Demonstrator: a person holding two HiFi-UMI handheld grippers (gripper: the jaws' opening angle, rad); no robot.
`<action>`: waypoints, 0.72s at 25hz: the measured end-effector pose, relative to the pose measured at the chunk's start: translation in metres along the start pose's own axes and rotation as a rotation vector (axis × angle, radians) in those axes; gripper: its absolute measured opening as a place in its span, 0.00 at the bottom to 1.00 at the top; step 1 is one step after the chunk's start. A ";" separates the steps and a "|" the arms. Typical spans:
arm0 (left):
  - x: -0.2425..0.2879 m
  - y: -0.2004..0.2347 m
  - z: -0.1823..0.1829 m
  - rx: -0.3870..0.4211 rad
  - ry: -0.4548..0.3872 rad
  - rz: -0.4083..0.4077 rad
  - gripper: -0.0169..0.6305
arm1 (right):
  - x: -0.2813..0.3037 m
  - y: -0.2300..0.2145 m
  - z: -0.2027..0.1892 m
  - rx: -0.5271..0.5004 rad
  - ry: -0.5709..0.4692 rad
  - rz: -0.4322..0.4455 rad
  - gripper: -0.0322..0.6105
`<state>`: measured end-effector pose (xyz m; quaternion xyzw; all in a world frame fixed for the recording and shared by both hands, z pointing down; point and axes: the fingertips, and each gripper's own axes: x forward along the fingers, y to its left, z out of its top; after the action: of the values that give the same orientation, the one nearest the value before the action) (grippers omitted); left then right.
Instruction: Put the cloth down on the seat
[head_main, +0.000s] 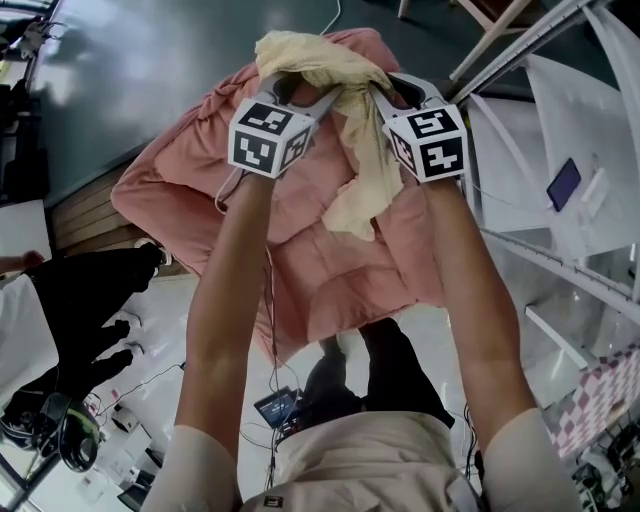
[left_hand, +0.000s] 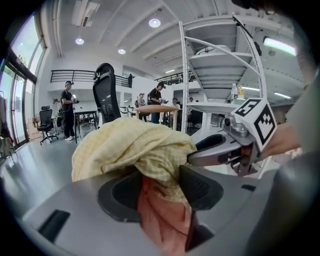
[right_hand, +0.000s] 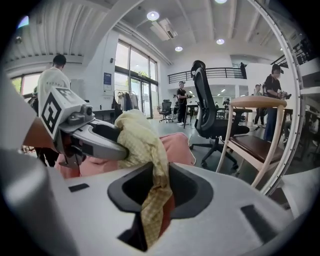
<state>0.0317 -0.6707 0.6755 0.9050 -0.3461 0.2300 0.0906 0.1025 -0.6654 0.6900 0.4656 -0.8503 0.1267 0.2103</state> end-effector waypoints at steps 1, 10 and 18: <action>-0.001 0.000 -0.003 0.001 0.008 -0.001 0.35 | 0.002 -0.003 -0.003 0.003 0.008 -0.006 0.19; -0.035 0.012 -0.041 -0.055 0.087 0.042 0.36 | 0.006 -0.010 -0.005 0.024 0.084 -0.012 0.24; -0.083 0.011 -0.042 -0.101 0.058 0.080 0.36 | -0.031 -0.003 -0.006 0.055 0.117 0.000 0.38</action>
<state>-0.0446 -0.6173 0.6724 0.8777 -0.3904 0.2419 0.1370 0.1215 -0.6419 0.6809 0.4631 -0.8326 0.1769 0.2471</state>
